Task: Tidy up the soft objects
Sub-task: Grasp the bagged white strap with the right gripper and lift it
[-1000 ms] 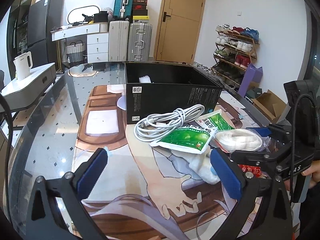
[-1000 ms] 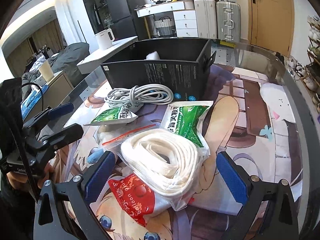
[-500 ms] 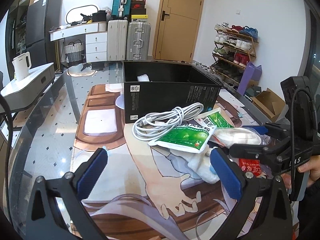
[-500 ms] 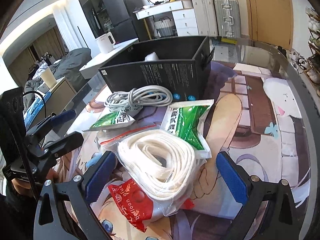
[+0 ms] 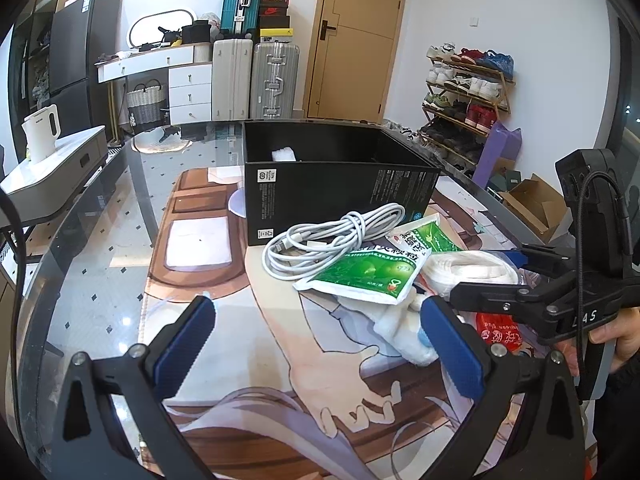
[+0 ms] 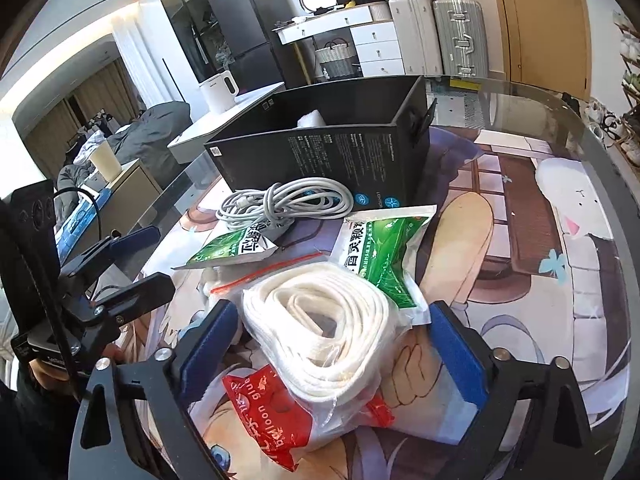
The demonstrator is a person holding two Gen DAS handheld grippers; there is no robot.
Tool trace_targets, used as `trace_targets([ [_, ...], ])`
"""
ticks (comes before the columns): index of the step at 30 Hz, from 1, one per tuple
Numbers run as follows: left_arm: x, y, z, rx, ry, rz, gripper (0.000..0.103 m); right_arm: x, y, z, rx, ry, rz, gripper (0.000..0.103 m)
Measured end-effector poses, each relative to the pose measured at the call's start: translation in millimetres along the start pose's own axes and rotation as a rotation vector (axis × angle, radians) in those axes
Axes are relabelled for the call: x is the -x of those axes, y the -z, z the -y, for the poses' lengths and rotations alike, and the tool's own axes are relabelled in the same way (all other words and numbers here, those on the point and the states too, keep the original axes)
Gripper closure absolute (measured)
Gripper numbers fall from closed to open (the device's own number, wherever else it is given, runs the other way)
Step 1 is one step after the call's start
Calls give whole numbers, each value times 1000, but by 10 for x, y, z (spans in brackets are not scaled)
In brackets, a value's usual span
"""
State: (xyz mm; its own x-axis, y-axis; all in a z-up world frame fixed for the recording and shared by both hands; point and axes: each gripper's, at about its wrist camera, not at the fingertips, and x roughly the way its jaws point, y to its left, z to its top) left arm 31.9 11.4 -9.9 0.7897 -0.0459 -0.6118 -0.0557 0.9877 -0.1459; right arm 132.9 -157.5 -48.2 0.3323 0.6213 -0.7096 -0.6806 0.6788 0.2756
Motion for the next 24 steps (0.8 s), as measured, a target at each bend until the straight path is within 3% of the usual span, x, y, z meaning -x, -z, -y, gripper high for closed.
trace_targets([
  [4,6,1,6,-3,1,1,0,8,11,3,6,-9,-4,18],
  [9,6,0,7,-3,2,1,0,53,23,35,15,-2,1,37],
  [24,2,-16,23,-10,-1,-9,0,247,44,70,47,42,75,58],
])
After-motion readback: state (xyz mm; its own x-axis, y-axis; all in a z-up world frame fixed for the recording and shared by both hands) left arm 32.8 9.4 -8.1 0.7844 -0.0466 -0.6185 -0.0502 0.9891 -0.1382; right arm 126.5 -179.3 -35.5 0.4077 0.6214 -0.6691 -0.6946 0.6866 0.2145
